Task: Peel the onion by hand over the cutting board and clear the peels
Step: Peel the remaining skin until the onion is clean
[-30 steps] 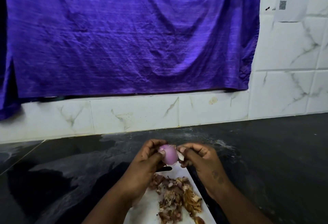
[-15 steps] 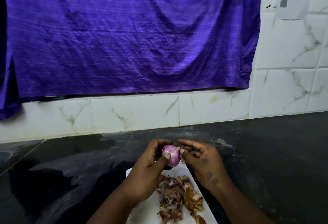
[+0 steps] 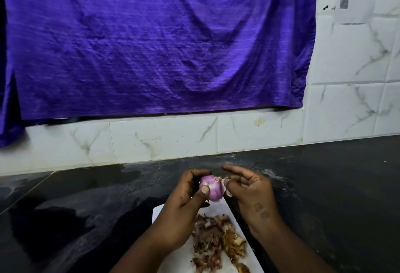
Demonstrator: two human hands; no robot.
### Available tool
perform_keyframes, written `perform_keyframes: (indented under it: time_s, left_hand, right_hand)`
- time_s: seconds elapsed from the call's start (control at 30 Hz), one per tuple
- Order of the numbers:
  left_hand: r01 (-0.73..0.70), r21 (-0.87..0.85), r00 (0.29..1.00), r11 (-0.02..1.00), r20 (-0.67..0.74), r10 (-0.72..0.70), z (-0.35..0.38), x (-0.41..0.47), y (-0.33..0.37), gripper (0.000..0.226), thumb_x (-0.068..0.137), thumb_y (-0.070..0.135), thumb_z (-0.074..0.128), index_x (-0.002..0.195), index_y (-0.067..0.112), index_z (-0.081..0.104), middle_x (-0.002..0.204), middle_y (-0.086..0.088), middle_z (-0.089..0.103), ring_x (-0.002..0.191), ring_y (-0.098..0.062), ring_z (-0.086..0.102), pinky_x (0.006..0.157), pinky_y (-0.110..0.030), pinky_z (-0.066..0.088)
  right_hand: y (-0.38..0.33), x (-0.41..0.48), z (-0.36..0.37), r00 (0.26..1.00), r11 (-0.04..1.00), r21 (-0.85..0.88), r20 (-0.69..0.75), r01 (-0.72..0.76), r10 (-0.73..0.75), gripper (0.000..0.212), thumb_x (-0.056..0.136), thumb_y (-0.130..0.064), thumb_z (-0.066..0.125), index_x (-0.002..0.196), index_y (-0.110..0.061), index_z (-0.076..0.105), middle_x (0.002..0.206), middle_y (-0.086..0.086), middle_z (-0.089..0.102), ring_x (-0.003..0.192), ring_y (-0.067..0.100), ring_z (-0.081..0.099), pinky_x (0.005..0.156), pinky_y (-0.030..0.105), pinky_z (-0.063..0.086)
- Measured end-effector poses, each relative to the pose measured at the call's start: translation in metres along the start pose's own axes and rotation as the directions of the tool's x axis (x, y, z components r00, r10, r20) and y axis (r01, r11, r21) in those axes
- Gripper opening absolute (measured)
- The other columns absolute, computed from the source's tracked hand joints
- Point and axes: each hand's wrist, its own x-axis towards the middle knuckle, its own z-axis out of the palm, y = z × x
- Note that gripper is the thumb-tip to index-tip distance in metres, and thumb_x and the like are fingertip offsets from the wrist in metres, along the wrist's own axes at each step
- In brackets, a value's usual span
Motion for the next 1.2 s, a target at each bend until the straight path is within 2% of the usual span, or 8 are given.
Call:
perform_keyframes:
  time_s: [0.17, 0.43, 0.57, 0.67, 0.83, 1.0, 1.1, 1.2]
  left_hand:
    - [0.015, -0.167, 0.999, 0.986, -0.040, -0.021, -0.001, 0.002, 0.000, 0.031, 0.100, 0.031, 0.064, 0.129, 0.024, 0.061, 0.126, 0.001, 0.072, 0.120, -0.030, 0.069, 0.105, -0.059, 0.055]
    - [-0.032, -0.411, 0.988, 0.911, -0.151, -0.033, -0.002, 0.007, 0.002, 0.031, 0.096, 0.019, 0.068, 0.127, 0.018, 0.066, 0.129, -0.007, 0.073, 0.117, -0.027, 0.072, 0.092, -0.032, 0.063]
    - [-0.130, -0.651, 0.946, 0.747, -0.307, -0.103, -0.013, 0.014, 0.010, 0.038, 0.095, 0.015, 0.055, 0.132, 0.009, 0.062, 0.134, -0.010, 0.071, 0.121, -0.030, 0.071, 0.095, -0.033, 0.062]
    - [-0.098, -0.729, 0.954, 0.678, -0.263, -0.145, -0.013, 0.012, 0.015, 0.034, 0.097, 0.011, 0.050, 0.128, 0.006, 0.063, 0.134, -0.016, 0.071, 0.121, -0.032, 0.071, 0.095, -0.036, 0.062]
    - [-0.051, -0.783, 0.965, 0.620, -0.199, -0.172, -0.009, 0.010, 0.019, 0.050, 0.089, 0.013, 0.051, 0.136, -0.004, 0.057, 0.134, -0.025, 0.068, 0.124, -0.042, 0.067, 0.098, -0.044, 0.060]
    - [0.011, -0.770, 0.956, 0.638, -0.178, -0.231, -0.009, 0.009, 0.019, 0.035, 0.102, 0.016, 0.045, 0.127, 0.000, 0.064, 0.128, -0.019, 0.073, 0.107, -0.032, 0.076, 0.083, -0.036, 0.067]
    - [0.074, -0.747, 0.942, 0.661, -0.165, -0.291, -0.008, 0.009, 0.017, 0.033, 0.105, 0.018, 0.044, 0.121, 0.002, 0.067, 0.124, -0.019, 0.074, 0.101, -0.029, 0.076, 0.082, -0.038, 0.067]
    - [0.173, -0.706, 0.929, 0.687, -0.115, -0.352, -0.006, 0.009, 0.017, 0.041, 0.099, 0.026, 0.050, 0.124, -0.003, 0.066, 0.117, -0.025, 0.075, 0.089, -0.028, 0.075, 0.077, -0.037, 0.067]
  right_hand:
    - [0.001, 0.002, -0.006, 0.990, 0.988, 0.065, 0.033, -0.142, 0.140, 0.039, 0.086, 0.020, 0.058, 0.112, -0.005, 0.073, 0.066, 0.015, 0.066, 0.054, 0.018, 0.055, 0.053, 0.026, 0.050]
    - [0.000, -0.006, -0.004, 0.962, 0.973, -0.116, 0.164, -0.201, 0.218, 0.030, 0.086, 0.017, 0.062, 0.103, -0.001, 0.078, 0.082, 0.022, 0.077, 0.053, 0.016, 0.058, 0.055, 0.027, 0.051]
    - [0.003, -0.010, -0.006, 0.959, 0.919, -0.388, 0.225, -0.074, 0.172, 0.035, 0.083, 0.008, 0.068, 0.095, -0.024, 0.078, 0.073, 0.010, 0.075, 0.063, 0.018, 0.063, 0.063, 0.031, 0.051]
    - [-0.003, -0.016, -0.004, 0.948, 0.841, -0.535, 0.303, 0.081, 0.101, 0.027, 0.083, -0.005, 0.070, 0.094, -0.030, 0.074, 0.074, 0.004, 0.077, 0.063, 0.010, 0.070, 0.062, 0.024, 0.054]
    - [-0.002, -0.017, -0.005, 0.920, 0.734, -0.646, 0.385, 0.210, 0.076, 0.010, 0.078, -0.015, 0.082, 0.080, -0.024, 0.080, 0.076, -0.004, 0.078, 0.067, 0.007, 0.072, 0.066, 0.027, 0.061]
    - [-0.002, -0.016, -0.006, 0.897, 0.648, -0.686, 0.441, 0.331, 0.008, 0.004, 0.078, -0.030, 0.082, 0.074, -0.029, 0.081, 0.078, -0.006, 0.065, 0.073, 0.007, 0.063, 0.062, 0.025, 0.051]
    - [0.001, -0.016, -0.005, 0.909, 0.685, -0.654, 0.415, 0.321, -0.030, 0.005, 0.084, -0.029, 0.077, 0.082, -0.030, 0.081, 0.078, -0.010, 0.065, 0.073, 0.005, 0.063, 0.065, 0.026, 0.051]
    - [-0.003, -0.015, -0.003, 0.958, 0.884, -0.435, 0.283, 0.171, -0.047, 0.023, 0.089, -0.018, 0.075, 0.102, -0.037, 0.076, 0.085, -0.006, 0.073, 0.078, 0.010, 0.069, 0.068, 0.025, 0.056]
